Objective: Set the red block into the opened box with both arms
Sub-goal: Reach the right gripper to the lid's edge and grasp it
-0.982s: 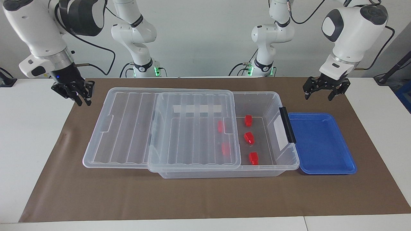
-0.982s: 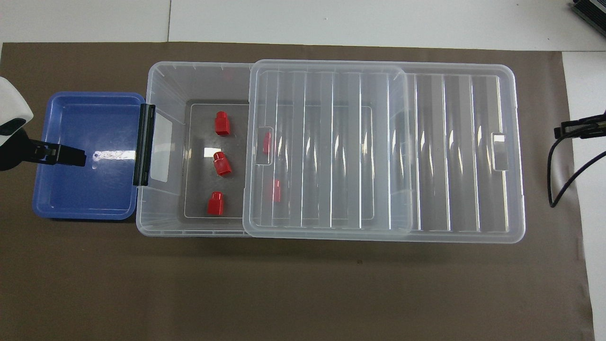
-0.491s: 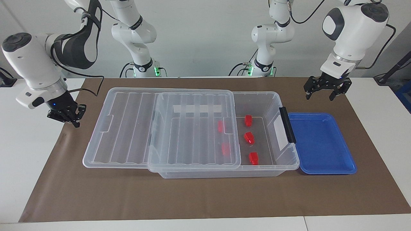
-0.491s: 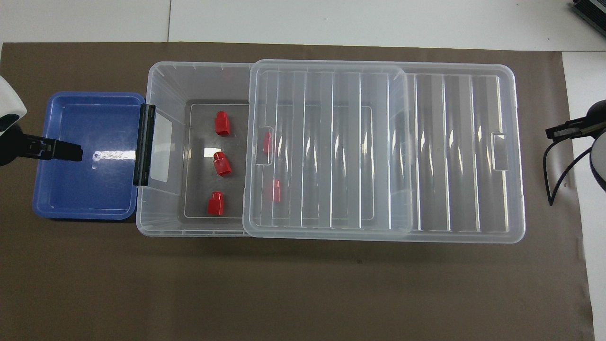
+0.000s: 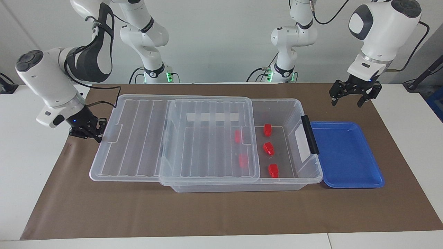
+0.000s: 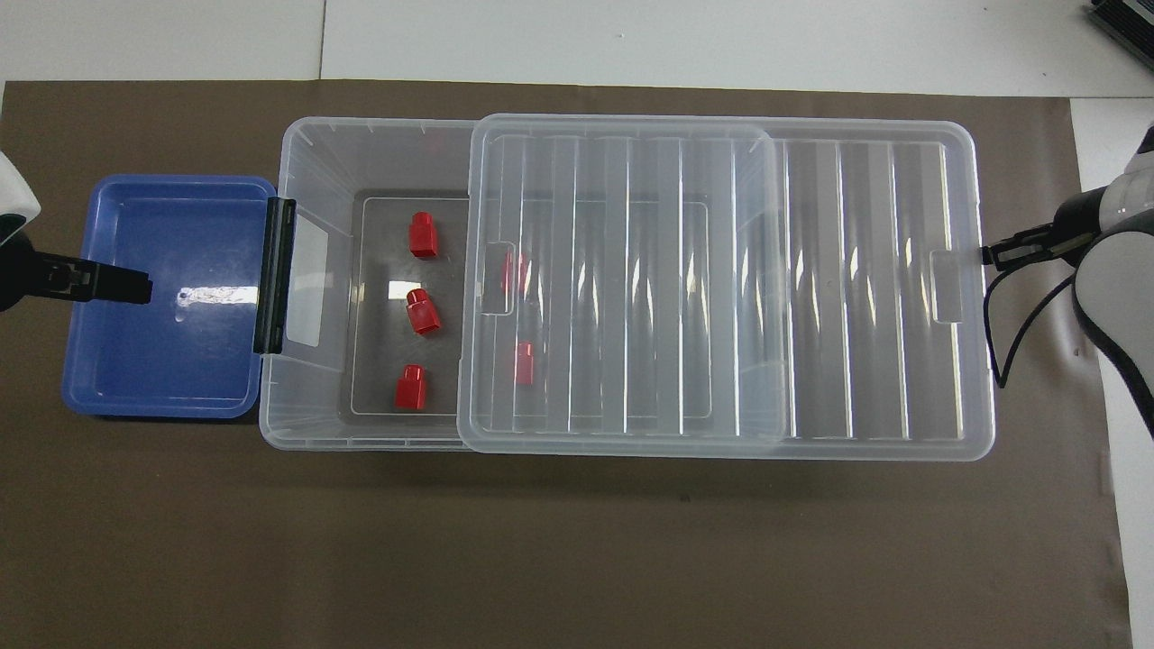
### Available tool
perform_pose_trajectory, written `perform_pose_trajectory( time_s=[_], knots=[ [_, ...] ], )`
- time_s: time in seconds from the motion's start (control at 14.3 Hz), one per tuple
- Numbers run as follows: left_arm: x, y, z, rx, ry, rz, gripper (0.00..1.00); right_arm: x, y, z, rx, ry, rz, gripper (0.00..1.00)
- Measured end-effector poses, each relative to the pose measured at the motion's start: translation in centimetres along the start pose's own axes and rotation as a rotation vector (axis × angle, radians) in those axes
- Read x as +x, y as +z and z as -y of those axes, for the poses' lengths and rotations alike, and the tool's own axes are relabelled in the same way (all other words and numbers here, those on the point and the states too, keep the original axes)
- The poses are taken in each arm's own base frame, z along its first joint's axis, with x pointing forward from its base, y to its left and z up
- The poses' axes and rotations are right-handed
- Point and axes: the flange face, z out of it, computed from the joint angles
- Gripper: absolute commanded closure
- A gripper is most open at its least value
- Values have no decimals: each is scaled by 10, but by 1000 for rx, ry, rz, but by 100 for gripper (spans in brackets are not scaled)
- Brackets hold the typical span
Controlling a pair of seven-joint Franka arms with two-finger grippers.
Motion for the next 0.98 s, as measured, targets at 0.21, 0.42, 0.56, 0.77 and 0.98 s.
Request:
perform_pose_trajectory(
  time_s=[0.21,0.42,0.56,0.77,0.98],
  knots=[
    [0,0,0,0,0,-1,0,7,2,13,14,-15,-11,100],
    [0,0,0,0,-1,-1,0,14,4,29,24,-21,-17,100],
    [0,0,1,0,-1,-1,0,20,6,45,29,-15,-15,100],
    [0,0,1,0,-1,-1,0,29,9,70,36,6,-11,100],
    [0,-1,1,0,-1,-2,0,37,11,96,39,37,-12,100]
  ],
)
